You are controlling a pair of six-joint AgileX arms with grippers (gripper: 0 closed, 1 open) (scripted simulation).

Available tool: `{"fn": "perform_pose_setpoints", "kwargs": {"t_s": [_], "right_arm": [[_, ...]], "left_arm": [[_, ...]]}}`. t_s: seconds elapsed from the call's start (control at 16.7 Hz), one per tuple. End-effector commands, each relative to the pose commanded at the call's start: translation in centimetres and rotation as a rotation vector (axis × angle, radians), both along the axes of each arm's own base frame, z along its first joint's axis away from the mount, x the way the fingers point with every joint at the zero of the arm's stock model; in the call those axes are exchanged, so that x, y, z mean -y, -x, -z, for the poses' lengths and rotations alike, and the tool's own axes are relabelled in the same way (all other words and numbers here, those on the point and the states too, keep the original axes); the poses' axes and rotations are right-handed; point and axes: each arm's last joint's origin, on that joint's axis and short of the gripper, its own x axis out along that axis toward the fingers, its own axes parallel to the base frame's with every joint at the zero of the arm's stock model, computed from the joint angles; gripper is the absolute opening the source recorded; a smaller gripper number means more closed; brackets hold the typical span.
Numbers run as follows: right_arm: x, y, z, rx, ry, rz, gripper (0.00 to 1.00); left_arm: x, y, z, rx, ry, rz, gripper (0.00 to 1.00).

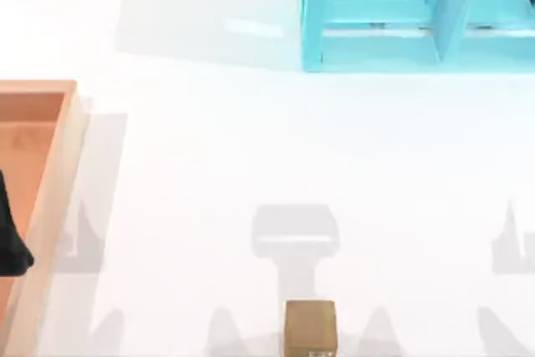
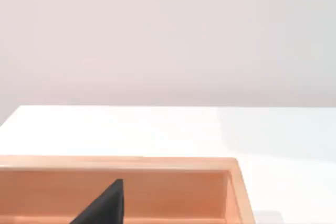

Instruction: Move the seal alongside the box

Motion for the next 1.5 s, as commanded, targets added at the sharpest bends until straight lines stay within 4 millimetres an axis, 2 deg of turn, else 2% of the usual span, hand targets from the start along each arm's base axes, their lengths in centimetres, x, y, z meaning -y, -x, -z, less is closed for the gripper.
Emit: {"fn": "perform_pose_setpoints", "kwargs": {"t_s": [0.18,0.36,0.6,0.78,0.96,1.14,1.32,1.5], "right_arm": [[0.0,0.0,0.0,0.0,0.0,0.0,1.0],[0.0,0.0,0.0,0.0,0.0,0.0,1.0],[0.0,0.0,0.0,0.0,0.0,0.0,1.0],[0.0,0.0,0.0,0.0,0.0,0.0,1.0],[0.0,0.0,0.0,0.0,0.0,0.0,1.0],[0.0,0.0,0.0,0.0,0.0,0.0,1.0],[0.0,0.0,0.0,0.0,0.0,0.0,1.0],[0.0,0.0,0.0,0.0,0.0,0.0,1.0]], "left_arm": [[0.1,0.0,-0.1,-0.009,0.006,0.007,1.0],[0.7,-0.2,-1.4,-0.092,0.058,0.062,1.0],[2.4,-1.3,-4.8,-0.32,0.171,0.173,1.0],[4.8,-3.0,-7.5,-0.555,0.243,0.247,1.0],[8.4,-5.3,-9.7,-0.811,0.277,0.286,1.0],[13.2,-7.2,-10.8,-1.058,0.263,0.277,1.0],[18.6,-8.3,-10.7,-1.268,0.207,0.226,1.0],[23.7,-8.3,-9.7,-1.421,0.127,0.152,1.0]]}}
